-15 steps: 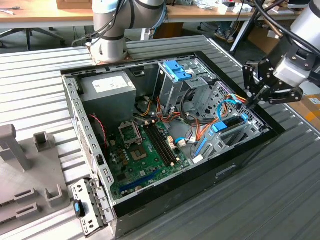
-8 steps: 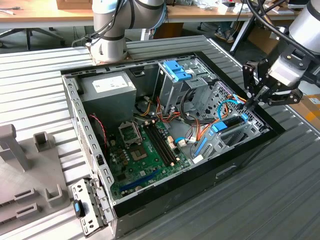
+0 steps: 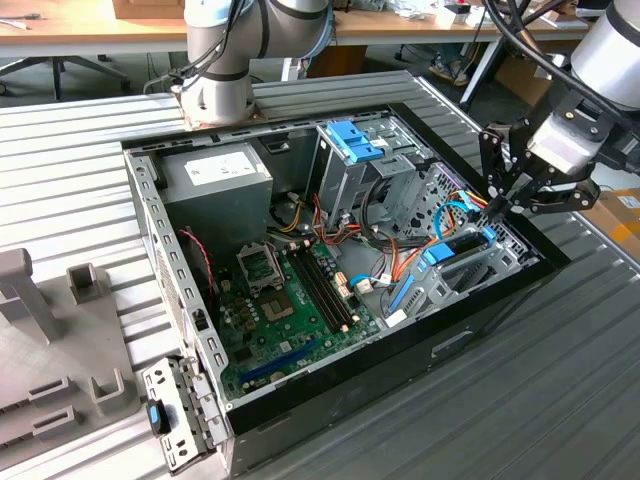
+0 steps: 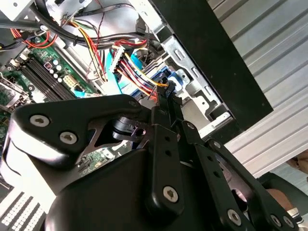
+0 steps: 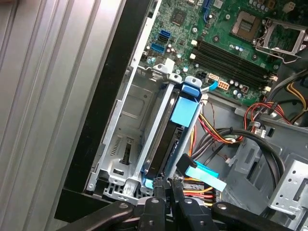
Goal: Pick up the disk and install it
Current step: 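Insert the first disk wire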
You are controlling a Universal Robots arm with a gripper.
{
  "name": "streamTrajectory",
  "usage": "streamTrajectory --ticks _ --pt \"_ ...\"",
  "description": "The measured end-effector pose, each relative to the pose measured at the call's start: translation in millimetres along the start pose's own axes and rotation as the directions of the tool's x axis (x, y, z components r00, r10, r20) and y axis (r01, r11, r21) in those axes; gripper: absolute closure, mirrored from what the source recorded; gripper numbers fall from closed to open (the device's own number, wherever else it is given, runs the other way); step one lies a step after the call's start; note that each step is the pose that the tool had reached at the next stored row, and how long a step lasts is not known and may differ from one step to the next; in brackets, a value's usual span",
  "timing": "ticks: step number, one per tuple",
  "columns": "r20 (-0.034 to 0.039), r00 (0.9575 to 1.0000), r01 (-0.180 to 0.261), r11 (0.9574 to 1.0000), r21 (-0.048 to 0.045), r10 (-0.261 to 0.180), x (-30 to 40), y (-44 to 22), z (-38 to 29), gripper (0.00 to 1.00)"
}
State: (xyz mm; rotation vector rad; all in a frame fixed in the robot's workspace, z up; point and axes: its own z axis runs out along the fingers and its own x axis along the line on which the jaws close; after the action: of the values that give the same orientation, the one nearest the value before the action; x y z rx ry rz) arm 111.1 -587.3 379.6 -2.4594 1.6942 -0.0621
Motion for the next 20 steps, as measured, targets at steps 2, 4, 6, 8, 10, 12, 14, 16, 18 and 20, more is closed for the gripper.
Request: streamTrajectory --ticks 2,4,6,8,10,12,14,16,18,20 --pt "-0.0006 1.0 -0.004 1.0 0.0003 0.004 -1.6 4.1 -0.5 0.83" --pt "-0.0011 1.0 -0.007 1.0 0.0003 0.007 -2.6 6.9 -0.9 0.83" --pt "-0.001 1.0 -0.007 1.0 0.0004 0.007 -2.7 6.9 -0.9 0.83" --pt "-0.001 1.0 -0.007 1.0 0.0004 0.007 -2.7 7.0 -0.9 0.83" --pt "-0.003 0.9998 -0.021 0.9998 0.0012 0.021 -2.7 7.1 -0.7 0.83" --pt "-0.0066 0.999 -0.044 0.999 0.0025 0.044 -2.7 7.1 -0.5 0.83" --pt "-0.0101 0.9977 -0.068 0.9977 0.004 0.068 -2.7 7.2 -0.2 0.83" --pt "-0.0135 0.9958 -0.09 0.9959 0.0054 0.09 -2.7 7.2 0.1 0.83" --pt "-0.0136 0.9957 -0.091 0.9958 0.0056 0.091 -2.8 7.5 0.1 0.83" --pt "-0.0162 0.9939 -0.109 0.994 0.0069 0.109 -2.8 7.5 0.4 0.83"
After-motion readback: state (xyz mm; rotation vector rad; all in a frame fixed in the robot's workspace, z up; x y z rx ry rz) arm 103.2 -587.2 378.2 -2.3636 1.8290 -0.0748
